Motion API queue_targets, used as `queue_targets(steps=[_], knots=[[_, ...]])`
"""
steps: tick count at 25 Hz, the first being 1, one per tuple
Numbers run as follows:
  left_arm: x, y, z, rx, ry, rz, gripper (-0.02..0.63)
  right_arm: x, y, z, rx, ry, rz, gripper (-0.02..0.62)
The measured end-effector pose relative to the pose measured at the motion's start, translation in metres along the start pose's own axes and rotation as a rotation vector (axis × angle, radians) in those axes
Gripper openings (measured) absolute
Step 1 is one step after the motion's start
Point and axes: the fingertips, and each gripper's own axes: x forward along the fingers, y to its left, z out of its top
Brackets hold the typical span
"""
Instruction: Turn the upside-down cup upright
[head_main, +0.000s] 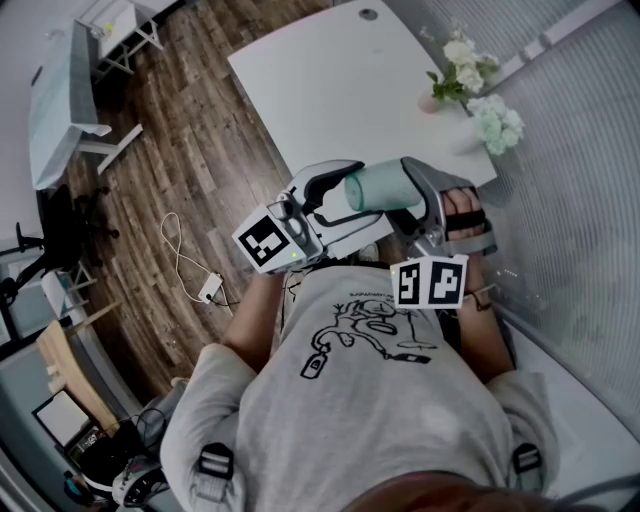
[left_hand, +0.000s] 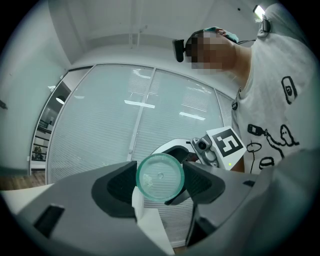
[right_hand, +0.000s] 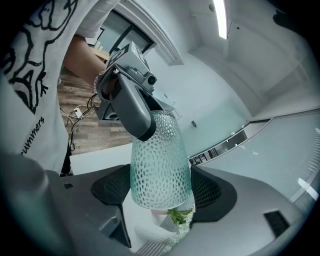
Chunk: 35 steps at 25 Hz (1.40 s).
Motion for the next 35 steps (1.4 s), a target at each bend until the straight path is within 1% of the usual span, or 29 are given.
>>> queue_targets(steps=[2,6,9,19,30,35], knots=[[0.0,-0.002,0.002,-0.002,-0.004,0.001,0.288,-0.001,0.001,0.001,0.033,-0.014,0.007,0.367],[0.0,-0.003,0.005,-0.011,-0.017,-0.001,0.287,-0.001,0.005,0.002,0.16,-0.072,0.047,0.367],[0.001,-0.004,0.005,-0.006,-0.018,0.0,0.287,0.0,0.008,0.001,0.224,-0.095,0.059,0.367],[0.003,-0.009,0.009,0.009,-0.021,-0.005,0.284,0.0,0.013,0.002,0.36,-0.155,0.065,0.367],[0.007,-0.008,0.009,0.019,-0.01,-0.001,0.284,0.004,0.014,0.001,0.462,-0.189,0.07,0.367],[0.009,-0.008,0.011,0.021,-0.014,-0.002,0.282,0.007,0.02,0.002,0.574,-0.235,0.103,0.367]])
